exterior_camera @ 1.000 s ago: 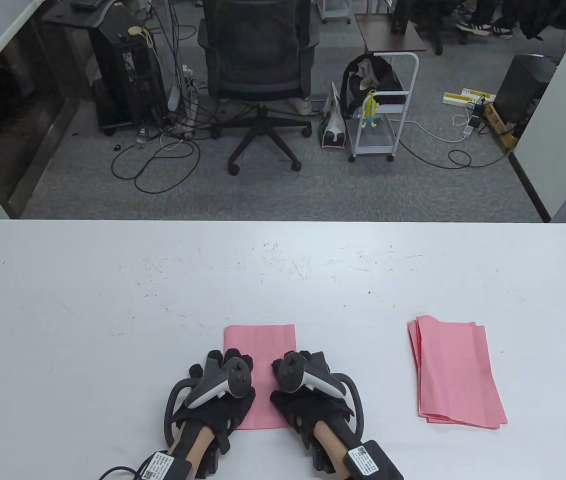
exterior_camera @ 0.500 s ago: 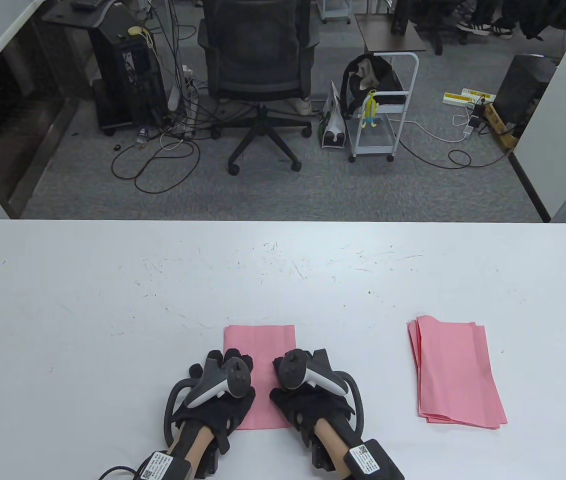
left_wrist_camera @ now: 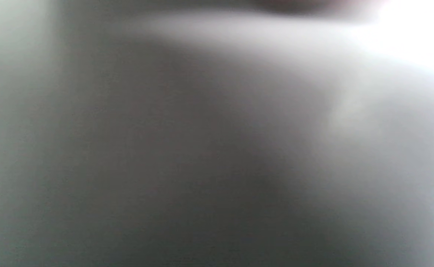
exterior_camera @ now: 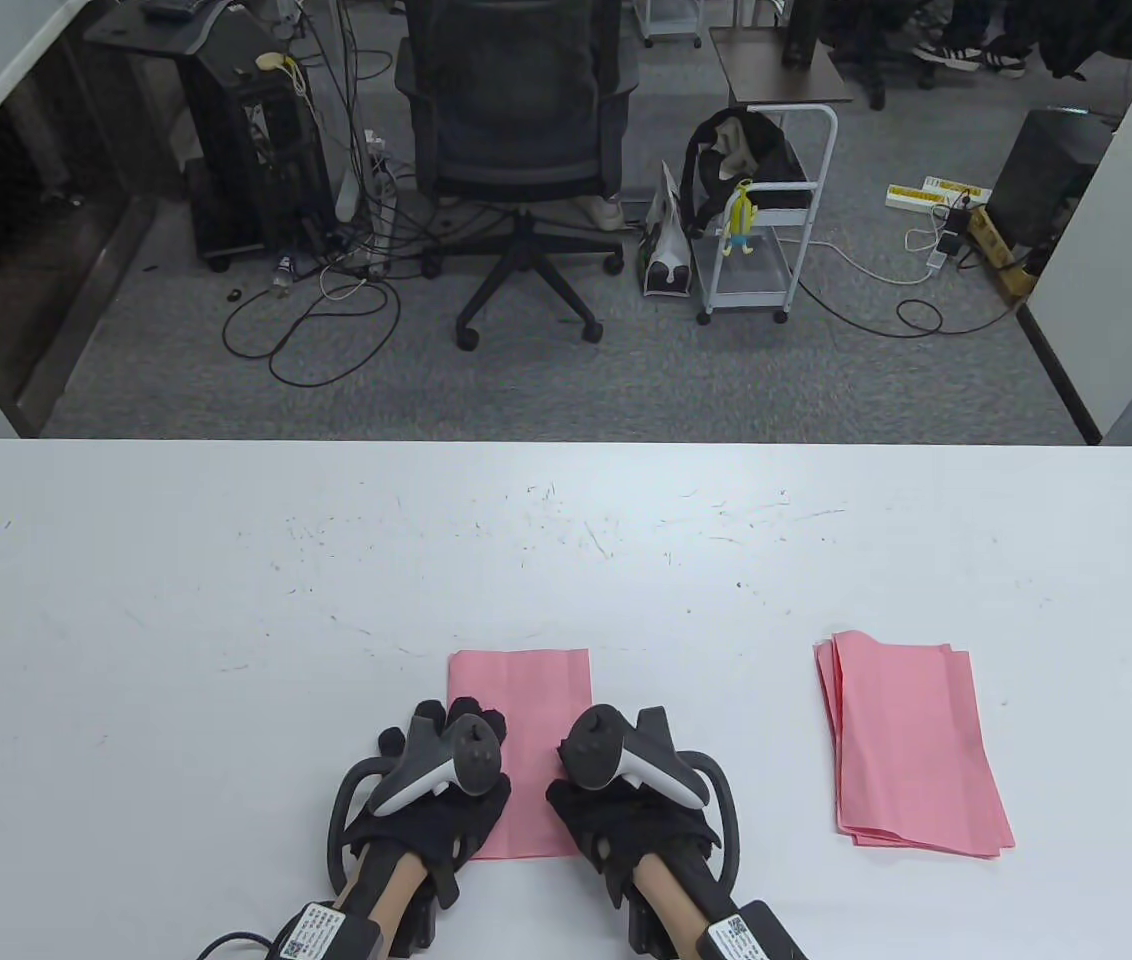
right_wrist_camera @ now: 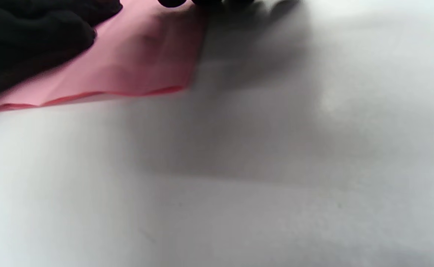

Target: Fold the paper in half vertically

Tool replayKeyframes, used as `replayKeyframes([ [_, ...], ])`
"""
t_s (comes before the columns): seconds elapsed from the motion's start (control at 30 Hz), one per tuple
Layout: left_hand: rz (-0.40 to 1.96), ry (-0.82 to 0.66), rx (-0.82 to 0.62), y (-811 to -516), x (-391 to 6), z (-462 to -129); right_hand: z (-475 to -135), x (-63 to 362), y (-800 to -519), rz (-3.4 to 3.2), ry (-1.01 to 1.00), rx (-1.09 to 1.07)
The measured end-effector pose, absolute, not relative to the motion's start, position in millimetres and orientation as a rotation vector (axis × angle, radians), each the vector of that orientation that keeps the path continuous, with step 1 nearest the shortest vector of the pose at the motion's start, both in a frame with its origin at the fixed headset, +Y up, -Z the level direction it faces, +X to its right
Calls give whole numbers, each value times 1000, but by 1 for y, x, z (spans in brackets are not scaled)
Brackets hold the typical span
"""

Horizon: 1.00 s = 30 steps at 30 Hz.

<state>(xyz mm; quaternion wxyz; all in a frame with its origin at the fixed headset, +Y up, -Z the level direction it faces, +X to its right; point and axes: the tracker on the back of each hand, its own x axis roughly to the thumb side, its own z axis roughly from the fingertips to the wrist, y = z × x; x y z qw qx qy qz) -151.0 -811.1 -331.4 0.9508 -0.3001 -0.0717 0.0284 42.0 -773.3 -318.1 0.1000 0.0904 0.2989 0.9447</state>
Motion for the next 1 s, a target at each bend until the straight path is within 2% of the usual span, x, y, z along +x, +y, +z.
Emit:
replayKeyframes([
  [0.4, 58, -147, -612, -811, -151, -331, -332, 40, -773, 2821, 875, 233],
  [0.83, 53, -149, -610, -811, -151, -332, -400, 32, -778, 2767, 912, 42],
  [1.0, 53, -149, -610, -812, -151, -332, -410, 32, -780, 2770, 894, 27],
])
